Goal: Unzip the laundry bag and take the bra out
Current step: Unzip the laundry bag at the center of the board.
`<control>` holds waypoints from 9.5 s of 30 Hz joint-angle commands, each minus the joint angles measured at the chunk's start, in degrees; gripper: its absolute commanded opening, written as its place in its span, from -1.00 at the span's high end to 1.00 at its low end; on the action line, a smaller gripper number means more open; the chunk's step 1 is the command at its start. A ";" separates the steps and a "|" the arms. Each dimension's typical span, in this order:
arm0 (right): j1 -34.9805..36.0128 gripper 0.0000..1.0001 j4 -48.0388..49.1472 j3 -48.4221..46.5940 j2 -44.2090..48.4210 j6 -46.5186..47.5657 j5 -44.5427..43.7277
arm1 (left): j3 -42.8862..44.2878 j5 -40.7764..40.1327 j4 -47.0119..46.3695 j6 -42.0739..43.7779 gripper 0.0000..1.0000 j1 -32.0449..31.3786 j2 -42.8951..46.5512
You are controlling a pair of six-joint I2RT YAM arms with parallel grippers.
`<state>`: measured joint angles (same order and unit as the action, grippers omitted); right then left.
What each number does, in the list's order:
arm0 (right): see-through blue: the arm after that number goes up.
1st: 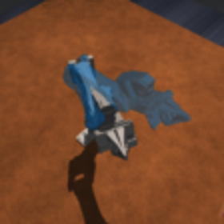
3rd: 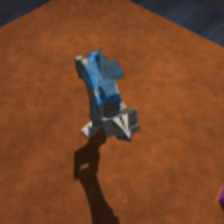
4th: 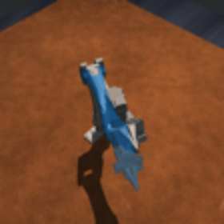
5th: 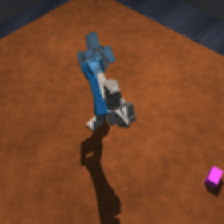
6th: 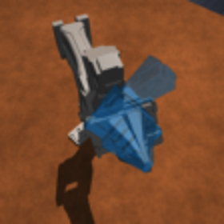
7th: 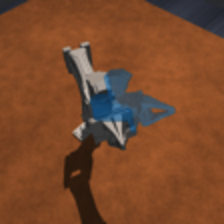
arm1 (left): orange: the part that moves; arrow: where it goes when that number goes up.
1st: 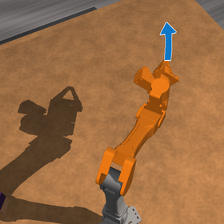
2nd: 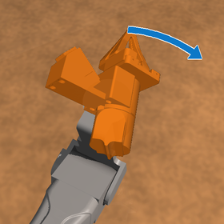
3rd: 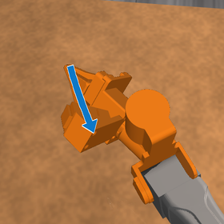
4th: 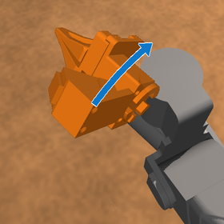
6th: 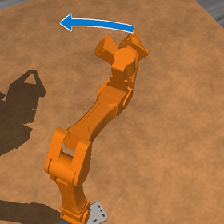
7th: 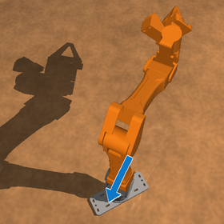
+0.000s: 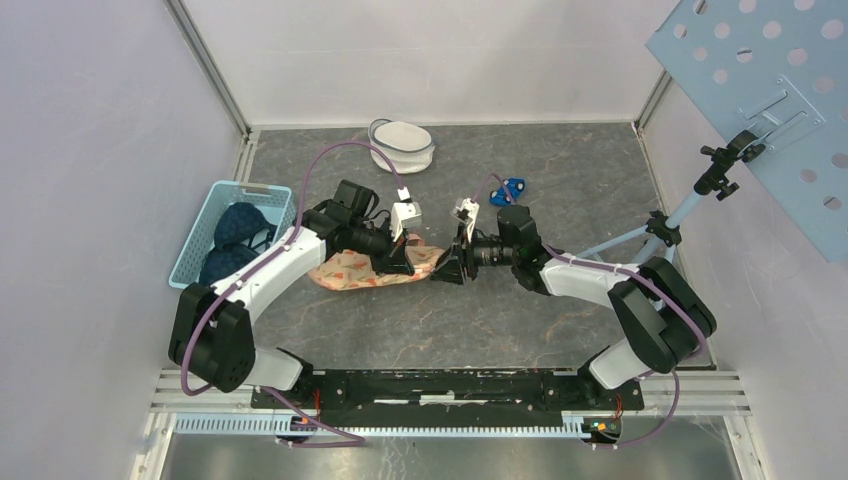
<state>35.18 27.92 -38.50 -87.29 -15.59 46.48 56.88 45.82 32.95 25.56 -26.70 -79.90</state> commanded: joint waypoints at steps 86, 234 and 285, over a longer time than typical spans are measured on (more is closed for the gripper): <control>-1.26 0.04 15.44 -2.19 -3.00 -5.67 3.41 | 3.77 9.23 -2.02 -4.02 0.95 5.93 -1.67; 0.07 1.00 4.38 6.02 -1.56 2.10 -0.12 | -15.96 -19.03 -5.44 24.02 0.95 -7.07 9.24; 1.54 1.00 5.86 5.79 -3.39 1.12 -0.20 | -15.82 -20.81 -12.60 18.36 0.82 -1.62 6.01</control>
<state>37.21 31.18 -34.11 -93.95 -14.57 45.45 39.46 27.92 23.03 41.54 -31.55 -72.07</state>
